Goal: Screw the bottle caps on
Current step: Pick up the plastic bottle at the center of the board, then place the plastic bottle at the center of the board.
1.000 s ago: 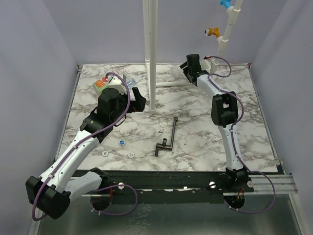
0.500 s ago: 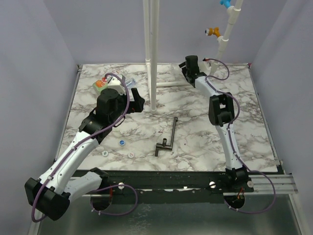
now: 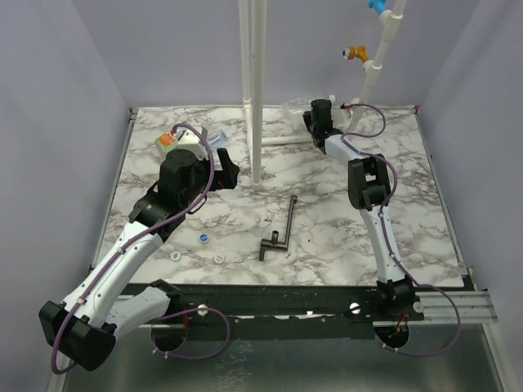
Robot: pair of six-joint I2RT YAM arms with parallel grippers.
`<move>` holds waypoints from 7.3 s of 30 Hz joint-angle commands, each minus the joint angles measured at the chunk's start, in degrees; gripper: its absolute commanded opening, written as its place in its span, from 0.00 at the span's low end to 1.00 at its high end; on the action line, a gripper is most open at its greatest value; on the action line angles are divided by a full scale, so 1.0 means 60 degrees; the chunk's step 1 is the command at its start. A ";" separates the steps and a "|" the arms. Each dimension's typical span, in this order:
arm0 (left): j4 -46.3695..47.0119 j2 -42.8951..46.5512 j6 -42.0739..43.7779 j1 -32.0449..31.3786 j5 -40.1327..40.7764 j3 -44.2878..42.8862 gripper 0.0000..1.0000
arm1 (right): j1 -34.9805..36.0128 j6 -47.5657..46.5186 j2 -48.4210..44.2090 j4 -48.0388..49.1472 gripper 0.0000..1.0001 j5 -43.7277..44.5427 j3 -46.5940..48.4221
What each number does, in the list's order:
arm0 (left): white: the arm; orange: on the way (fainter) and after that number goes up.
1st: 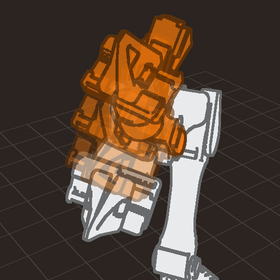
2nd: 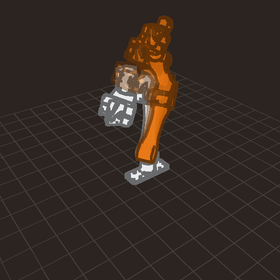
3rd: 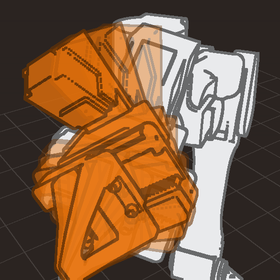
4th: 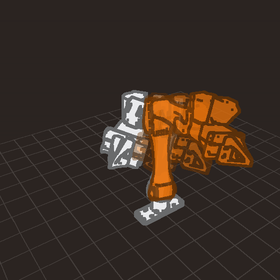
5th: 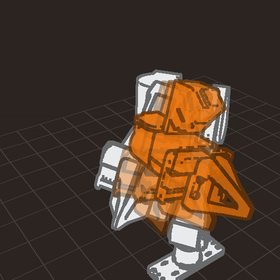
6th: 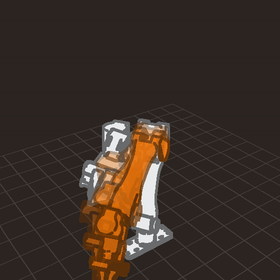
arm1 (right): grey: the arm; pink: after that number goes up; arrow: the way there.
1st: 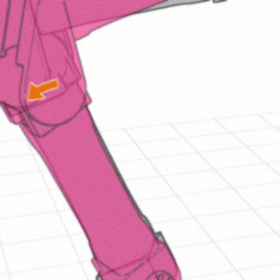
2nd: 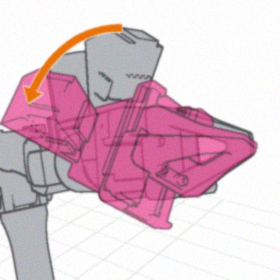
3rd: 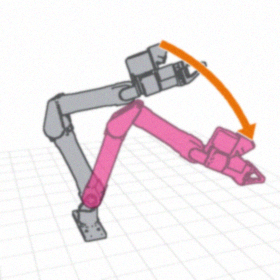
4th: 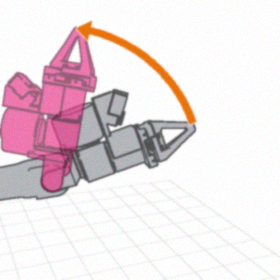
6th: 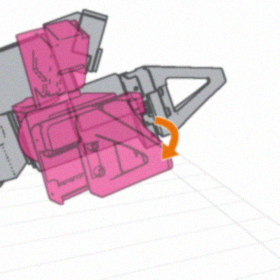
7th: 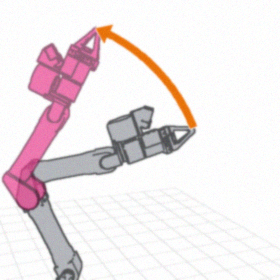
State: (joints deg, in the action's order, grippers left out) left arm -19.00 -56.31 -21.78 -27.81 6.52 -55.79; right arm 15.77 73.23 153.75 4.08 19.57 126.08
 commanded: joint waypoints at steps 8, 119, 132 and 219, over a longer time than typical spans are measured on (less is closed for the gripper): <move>-0.0085 0.0171 0.0113 0.0072 0.0255 -0.0014 0.99 | -0.0064 -0.1159 -0.1124 0.1836 0.00 -0.0560 -0.2428; -0.0153 0.0141 0.0261 0.0109 -0.0684 0.0017 0.99 | 0.1273 -0.9502 -0.8526 0.7805 0.00 -0.2004 -1.1749; 0.0118 0.0364 0.0447 0.0111 -0.0673 0.0318 0.99 | 0.1297 -1.2960 -0.8223 1.3904 0.00 0.1612 -1.5478; -0.0121 0.0873 0.0759 0.0110 -0.0487 0.0311 0.99 | 0.0140 -1.2587 -0.6925 1.1992 0.62 -0.1169 -1.4340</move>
State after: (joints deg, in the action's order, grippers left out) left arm -19.44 -51.86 -17.74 -27.44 3.70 -54.39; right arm 16.71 -2.94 114.52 74.02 13.02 40.97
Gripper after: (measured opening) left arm 0.986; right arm 0.598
